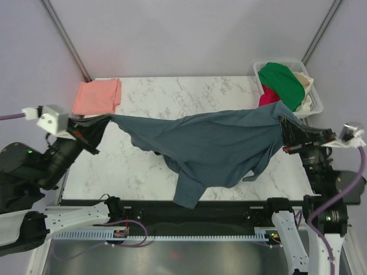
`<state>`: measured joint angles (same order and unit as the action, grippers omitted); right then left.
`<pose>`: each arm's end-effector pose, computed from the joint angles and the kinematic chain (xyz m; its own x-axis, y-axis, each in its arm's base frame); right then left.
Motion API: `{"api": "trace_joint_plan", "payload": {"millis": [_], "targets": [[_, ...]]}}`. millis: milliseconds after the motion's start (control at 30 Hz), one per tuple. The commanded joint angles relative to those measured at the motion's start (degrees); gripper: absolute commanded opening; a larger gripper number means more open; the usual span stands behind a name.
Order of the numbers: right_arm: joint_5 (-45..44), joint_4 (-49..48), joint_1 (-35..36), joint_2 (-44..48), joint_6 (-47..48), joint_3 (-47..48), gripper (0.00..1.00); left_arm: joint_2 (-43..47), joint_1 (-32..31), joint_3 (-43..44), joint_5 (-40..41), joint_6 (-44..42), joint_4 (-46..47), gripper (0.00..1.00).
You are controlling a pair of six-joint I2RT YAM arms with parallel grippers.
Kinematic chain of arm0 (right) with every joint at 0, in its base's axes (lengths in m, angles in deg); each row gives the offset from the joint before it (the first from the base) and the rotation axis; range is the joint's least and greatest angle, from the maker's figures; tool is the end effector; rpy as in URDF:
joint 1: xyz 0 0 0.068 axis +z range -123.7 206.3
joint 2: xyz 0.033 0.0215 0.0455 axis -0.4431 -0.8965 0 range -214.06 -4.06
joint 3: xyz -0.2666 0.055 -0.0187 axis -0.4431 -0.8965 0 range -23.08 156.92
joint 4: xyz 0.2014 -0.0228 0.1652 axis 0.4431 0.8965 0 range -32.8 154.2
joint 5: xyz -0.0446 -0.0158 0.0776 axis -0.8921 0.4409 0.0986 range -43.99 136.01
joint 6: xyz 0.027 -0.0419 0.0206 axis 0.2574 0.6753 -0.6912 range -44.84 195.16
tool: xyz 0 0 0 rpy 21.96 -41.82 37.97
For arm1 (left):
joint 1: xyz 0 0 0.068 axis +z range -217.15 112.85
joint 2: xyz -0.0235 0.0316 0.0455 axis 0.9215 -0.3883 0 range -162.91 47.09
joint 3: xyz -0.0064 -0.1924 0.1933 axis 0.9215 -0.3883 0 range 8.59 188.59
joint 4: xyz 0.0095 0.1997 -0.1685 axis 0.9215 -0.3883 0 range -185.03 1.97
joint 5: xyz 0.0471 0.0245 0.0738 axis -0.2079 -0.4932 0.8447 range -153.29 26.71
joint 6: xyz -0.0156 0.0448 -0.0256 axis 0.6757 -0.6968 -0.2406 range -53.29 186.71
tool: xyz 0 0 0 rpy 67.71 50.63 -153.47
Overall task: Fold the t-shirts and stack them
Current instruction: Move the tshirt to the center of the board
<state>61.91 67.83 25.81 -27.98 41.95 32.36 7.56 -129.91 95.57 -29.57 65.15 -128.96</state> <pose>0.0574 0.0092 0.4384 0.1627 0.5253 -0.8352 -0.4026 0.8082 0.4299 0.0362 -0.0272 0.5143 0.0654 -0.0773 -0.9949 0.4856 0.8734 -0.0360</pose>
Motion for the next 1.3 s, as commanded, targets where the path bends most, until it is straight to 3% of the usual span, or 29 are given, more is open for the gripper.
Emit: {"api": "trace_joint_plan", "payload": {"millis": [0, 233, 400, 500, 633, 767, 800, 833, 900, 933, 967, 1000, 1033, 1100, 1133, 1200, 1267], "targets": [[3.6, 3.0, 0.1, 4.6, 1.0, 6.7, 0.0, 2.4, 0.1, 4.8, -7.9, -6.9, 1.3, 0.02], [1.4, 8.6, 0.1, 9.5, 3.9, 19.3, 0.0, 1.9, 0.1, 17.9, -22.0, -14.4, 2.5, 0.02], [-3.3, 11.7, 0.1, 8.5, 8.0, 25.7, 0.0, -2.0, 0.1, 24.3, -21.9, -19.4, 2.6, 0.02], [-3.5, 10.3, 1.9, 5.1, 9.0, 24.7, 0.0, -4.8, 0.1, 26.5, -18.9, -22.9, 3.0, 0.02], [-6.1, 8.2, 2.4, -3.9, 7.7, 21.3, 0.0, -13.1, 0.1, 24.3, -3.5, -32.2, 7.2, 0.02], [-13.5, 4.5, 2.5, -18.7, 5.4, 17.3, 0.0, -20.2, 0.5, 16.8, 6.2, -43.1, 20.1, 0.02], [-14.7, 4.0, 2.5, -22.2, 4.8, 16.7, 0.0, -21.8, 2.1, 14.4, 6.6, -44.5, 22.1, 0.02], [-15.5, 3.8, 2.5, -26.0, 3.3, 16.4, 0.0, -23.8, 9.1, 14.4, 4.0, -44.6, 22.3, 0.02], [-19.4, 3.8, 2.5, -38.2, 1.8, 16.9, 0.0, -29.7, 15.9, 12.8, 2.2, -43.1, 24.7, 0.02], [-20.0, 3.6, 2.5, -42.1, 0.3, 17.7, 0.0, -32.4, 23.4, 12.8, -0.8, -41.1, 24.5, 0.02], [-19.9, 4.2, 2.4, -50.7, -0.1, 18.7, 0.0, -35.9, 26.9, 12.7, -2.4, -40.3, 24.5, 0.02], [-19.2, 5.1, 2.4, -54.9, -0.1, 20.3, 0.07, -43.7, 30.2, 13.5, -3.9, -39.0, 24.1, 0.02], [-19.0, 6.4, 2.3, -58.8, -0.2, 24.0, 0.28, -49.5, 35.6, 14.6, -5.6, -36.3, 23.9, 0.05], [-18.1, 13.6, 2.2, -67.7, -0.2, 28.9, 0.85, -63.9, 37.6, 18.6, -2.0, -34.7, 24.2, 0.15], [-17.5, 14.9, 2.2, -68.9, -0.2, 30.9, 0.9, -67.0, 37.5, 20.3, 4.1, -30.7, 24.1, 0.47], [-16.9, 13.7, 2.2, -66.5, 0.1, 28.3, 0.98, -73.3, 36.8, 25.1, 7.8, -27.1, 19.9, 0.95], [-17.5, 12.1, 2.2, -61.5, 0.7, 26.0, 0.98, -75.9, 37.1, 28.9, 7.0, -22.6, 15.8, 1.0]]}}
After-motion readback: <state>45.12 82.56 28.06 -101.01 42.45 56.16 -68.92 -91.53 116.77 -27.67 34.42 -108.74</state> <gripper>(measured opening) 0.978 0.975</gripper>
